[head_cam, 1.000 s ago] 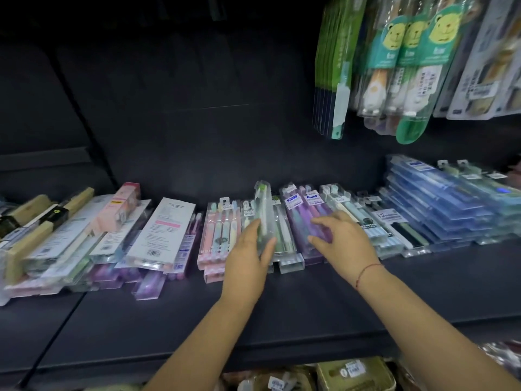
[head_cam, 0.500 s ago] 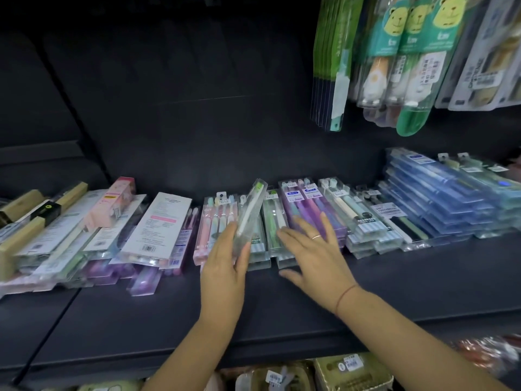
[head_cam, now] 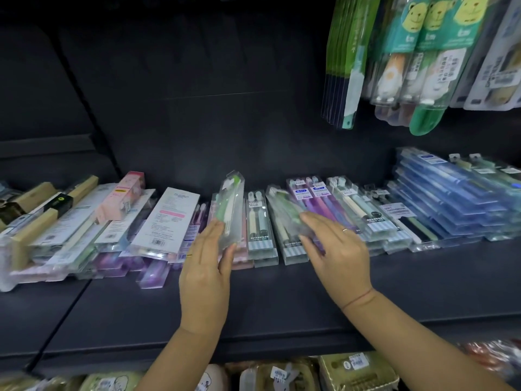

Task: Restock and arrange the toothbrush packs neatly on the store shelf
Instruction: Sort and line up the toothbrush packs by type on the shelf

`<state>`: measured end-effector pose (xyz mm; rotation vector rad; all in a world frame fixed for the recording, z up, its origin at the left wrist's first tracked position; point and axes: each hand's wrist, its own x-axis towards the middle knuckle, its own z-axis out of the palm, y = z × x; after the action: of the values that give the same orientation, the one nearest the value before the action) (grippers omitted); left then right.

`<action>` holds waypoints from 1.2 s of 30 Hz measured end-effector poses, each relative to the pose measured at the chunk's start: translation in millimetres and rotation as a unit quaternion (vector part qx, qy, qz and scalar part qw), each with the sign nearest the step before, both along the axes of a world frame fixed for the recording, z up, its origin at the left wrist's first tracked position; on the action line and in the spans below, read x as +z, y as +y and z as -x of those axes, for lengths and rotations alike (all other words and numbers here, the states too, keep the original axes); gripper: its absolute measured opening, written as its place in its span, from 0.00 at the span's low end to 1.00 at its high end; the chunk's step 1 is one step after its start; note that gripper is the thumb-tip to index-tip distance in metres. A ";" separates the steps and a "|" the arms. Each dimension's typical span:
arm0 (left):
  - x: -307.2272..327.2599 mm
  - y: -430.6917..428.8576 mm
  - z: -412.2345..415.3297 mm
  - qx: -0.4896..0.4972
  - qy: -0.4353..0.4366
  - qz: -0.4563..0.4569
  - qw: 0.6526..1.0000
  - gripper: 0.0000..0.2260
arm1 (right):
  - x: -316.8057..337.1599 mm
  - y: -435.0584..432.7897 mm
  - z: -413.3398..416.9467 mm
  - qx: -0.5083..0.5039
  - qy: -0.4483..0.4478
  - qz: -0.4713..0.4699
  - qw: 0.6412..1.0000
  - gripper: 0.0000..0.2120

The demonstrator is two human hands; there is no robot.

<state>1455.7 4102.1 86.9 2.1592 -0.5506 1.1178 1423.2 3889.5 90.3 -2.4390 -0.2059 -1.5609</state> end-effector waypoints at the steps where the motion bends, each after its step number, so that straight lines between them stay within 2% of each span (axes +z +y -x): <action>1: 0.8 0.6 0.9 -0.005 0.017 0.004 1.000 0.17 | 1.1 8.3 1.0 0.013 -0.004 -0.023 1.000 0.12; 5: -2.3 0.4 3.7 -0.031 0.086 0.005 0.996 0.13 | -7.0 47.0 -0.1 0.052 0.030 -0.053 0.997 0.09; 6: -2.1 0.2 4.8 -0.044 0.118 0.016 0.992 0.13 | -10.6 55.4 -0.8 0.054 0.052 -0.056 0.996 0.09; 8: 2.7 -0.1 9.0 -0.067 0.225 0.079 0.969 0.15 | -16.4 69.7 -1.6 0.053 0.094 -0.072 0.992 0.14; 10: 9.1 0.0 12.2 -0.088 0.337 0.198 0.916 0.15 | -19.6 78.2 -0.8 0.053 0.118 -0.068 0.989 0.17; 12: 10.1 1.2 10.1 -0.092 0.373 0.340 0.858 0.11 | -20.5 81.5 1.1 0.056 0.124 -0.058 0.989 0.17; 13: 11.3 1.9 7.9 -0.087 0.386 0.387 0.833 0.10 | -20.8 81.5 1.5 0.060 0.122 -0.056 0.989 0.16; 16: 12.7 2.5 0.8 -0.097 0.450 0.485 0.744 0.17 | -21.4 81.8 3.6 0.064 0.107 -0.054 0.991 0.09; 18: 17.2 1.0 -0.2 -0.119 0.499 0.524 0.680 0.19 | -20.3 85.7 5.8 0.065 0.098 -0.047 0.992 0.05; 22: 27.0 4.7 1.0 -0.148 0.577 0.541 0.595 0.10 | -22.6 94.8 10.8 0.088 0.128 -0.061 0.986 0.06; 24: 31.2 8.9 1.2 -0.171 0.605 0.538 0.561 0.08 | -26.7 95.7 12.0 0.107 0.174 -0.096 0.974 0.17; 25: 32.6 10.8 1.3 -0.178 0.614 0.537 0.550 0.08 | -28.9 94.4 13.0 0.123 0.199 -0.108 0.966 0.22; 27: 34.9 13.6 1.7 -0.182 0.625 0.537 0.536 0.09 | -28.7 91.3 17.4 0.154 0.237 -0.119 0.952 0.25; 31: 35.5 12.4 2.4 -0.169 0.633 0.538 0.531 0.08 | -21.5 81.9 30.0 0.187 0.311 -0.134 0.922 0.32; 34: 34.7 11.2 2.4 -0.159 0.630 0.545 0.531 0.06 | -24.5 60.0 28.3 0.043 0.303 -0.074 0.949 0.37; 36: 36.0 11.7 2.4 -0.156 0.628 0.545 0.533 0.07 | -30.2 47.4 23.1 -0.059 0.321 -0.003 0.945 0.37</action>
<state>1453.3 4113.8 123.0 1.0634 0.4103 -0.4801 1400.1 3936.9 60.1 -2.8383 0.0643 -0.7199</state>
